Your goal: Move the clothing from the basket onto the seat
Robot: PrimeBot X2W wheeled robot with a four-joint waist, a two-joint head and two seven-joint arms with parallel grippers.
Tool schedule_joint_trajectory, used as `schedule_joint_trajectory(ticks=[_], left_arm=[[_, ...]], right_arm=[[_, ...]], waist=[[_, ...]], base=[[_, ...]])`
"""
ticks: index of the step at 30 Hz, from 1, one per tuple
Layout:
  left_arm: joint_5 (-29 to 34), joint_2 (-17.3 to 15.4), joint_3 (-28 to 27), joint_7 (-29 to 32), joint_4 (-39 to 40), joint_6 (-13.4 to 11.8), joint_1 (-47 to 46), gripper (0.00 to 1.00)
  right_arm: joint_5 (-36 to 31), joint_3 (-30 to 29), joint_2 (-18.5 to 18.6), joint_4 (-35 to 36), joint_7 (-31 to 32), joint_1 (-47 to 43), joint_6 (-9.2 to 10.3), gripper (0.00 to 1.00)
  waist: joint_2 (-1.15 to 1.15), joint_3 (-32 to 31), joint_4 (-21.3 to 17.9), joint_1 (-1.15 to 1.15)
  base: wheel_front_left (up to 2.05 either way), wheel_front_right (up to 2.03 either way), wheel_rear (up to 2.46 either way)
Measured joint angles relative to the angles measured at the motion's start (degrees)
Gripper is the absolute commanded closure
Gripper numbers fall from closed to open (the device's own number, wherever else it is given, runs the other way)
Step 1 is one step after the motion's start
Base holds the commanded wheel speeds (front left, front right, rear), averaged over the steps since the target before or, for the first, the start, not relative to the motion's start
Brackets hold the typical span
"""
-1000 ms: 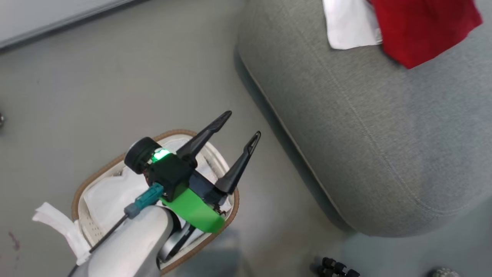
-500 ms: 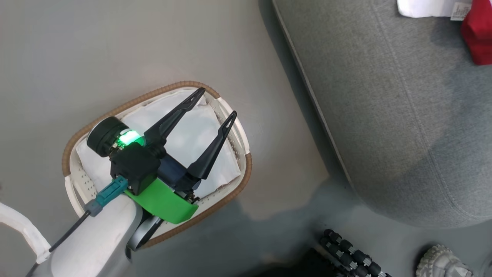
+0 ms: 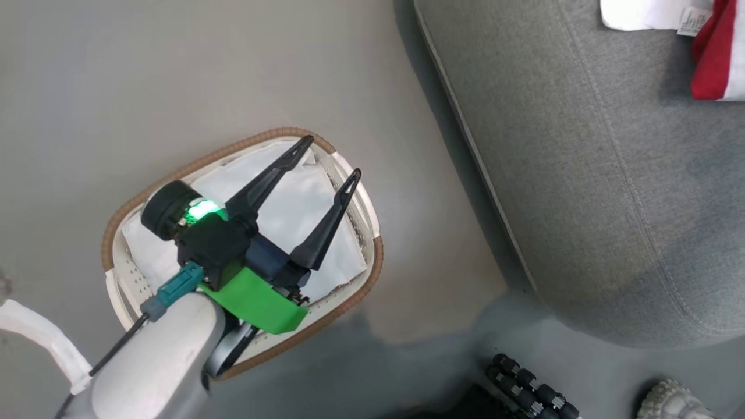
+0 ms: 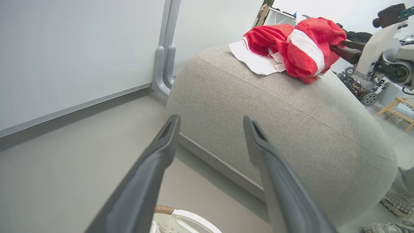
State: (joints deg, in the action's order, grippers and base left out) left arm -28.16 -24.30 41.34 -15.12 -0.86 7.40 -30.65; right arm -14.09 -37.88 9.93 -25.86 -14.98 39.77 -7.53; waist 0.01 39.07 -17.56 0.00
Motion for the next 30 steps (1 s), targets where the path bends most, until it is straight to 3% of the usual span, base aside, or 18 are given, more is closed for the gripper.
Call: schedule_joint_trajectory(ticks=[13, 23, 30], left_arm=[[-0.11, 7.45, -0.36, 0.0, -5.3, 0.0, 4.44, 0.0], [0.47, 11.69, -4.67, 0.0, -8.88, 0.0, 8.44, 0.0], [1.72, 13.06, -9.4, 0.0, -11.06, 0.0, 11.33, 0.0]], right_arm=[[7.38, 10.53, 1.42, 12.16, -0.02, -13.11, 0.0, 0.0], [9.0, 21.08, -4.54, 19.35, -0.02, -17.23, 0.0, 0.0], [11.65, 26.97, -6.47, 18.52, -0.02, -18.22, 0.0, 0.0]], waist=[[0.0, -11.74, 1.0, -0.01], [0.0, -20.83, 3.58, -0.01], [0.0, -24.91, 7.52, -0.01]], base=[[0.0, 0.0, 0.0], [0.0, 0.0, 0.0], [0.0, 0.0, 0.0]])
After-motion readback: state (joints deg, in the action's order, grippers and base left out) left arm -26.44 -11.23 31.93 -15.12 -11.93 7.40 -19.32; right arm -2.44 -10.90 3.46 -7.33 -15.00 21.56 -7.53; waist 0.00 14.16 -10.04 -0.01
